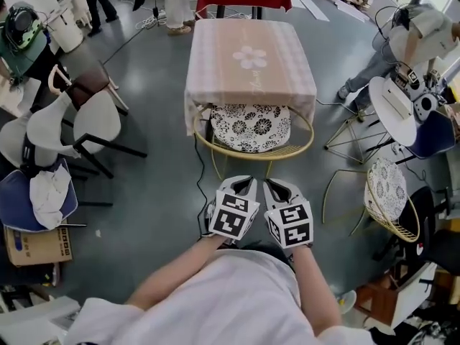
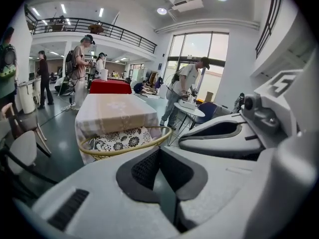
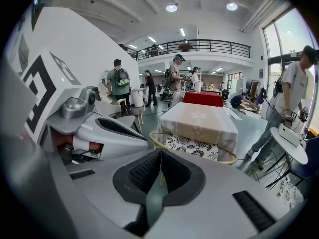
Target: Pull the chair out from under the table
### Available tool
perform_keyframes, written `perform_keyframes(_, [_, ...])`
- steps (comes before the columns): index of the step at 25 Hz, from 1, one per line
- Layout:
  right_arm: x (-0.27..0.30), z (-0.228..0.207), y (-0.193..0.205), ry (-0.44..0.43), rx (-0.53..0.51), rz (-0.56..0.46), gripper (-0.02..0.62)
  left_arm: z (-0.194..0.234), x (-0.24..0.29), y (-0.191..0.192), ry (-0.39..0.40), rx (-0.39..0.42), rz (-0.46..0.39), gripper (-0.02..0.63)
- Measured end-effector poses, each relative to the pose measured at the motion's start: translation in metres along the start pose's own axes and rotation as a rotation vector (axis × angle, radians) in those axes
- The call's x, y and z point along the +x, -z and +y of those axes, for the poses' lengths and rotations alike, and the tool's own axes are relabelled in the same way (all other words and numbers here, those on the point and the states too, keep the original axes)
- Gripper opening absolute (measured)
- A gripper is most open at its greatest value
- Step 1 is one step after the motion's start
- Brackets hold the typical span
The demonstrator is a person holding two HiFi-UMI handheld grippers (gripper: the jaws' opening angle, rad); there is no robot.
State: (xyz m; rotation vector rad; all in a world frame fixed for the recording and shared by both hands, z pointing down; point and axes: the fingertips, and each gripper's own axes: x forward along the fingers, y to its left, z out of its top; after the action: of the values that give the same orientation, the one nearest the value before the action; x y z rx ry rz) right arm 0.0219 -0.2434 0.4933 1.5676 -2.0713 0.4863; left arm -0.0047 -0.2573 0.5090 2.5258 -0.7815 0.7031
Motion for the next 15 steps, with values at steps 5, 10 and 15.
perform_keyframes(5, [0.012,-0.010,0.003,0.006,-0.078,0.033,0.003,0.012,0.012,0.003,0.019,0.070,0.037,0.005])
perform_keyframes(10, [0.022,-0.024,0.008,0.002,-0.156,0.062,0.003,0.017,0.024,0.006,0.027,0.162,0.065,0.005])
perform_keyframes(15, [0.033,-0.035,0.017,-0.020,-0.272,0.105,0.003,0.022,0.042,0.013,0.022,0.279,0.123,0.005])
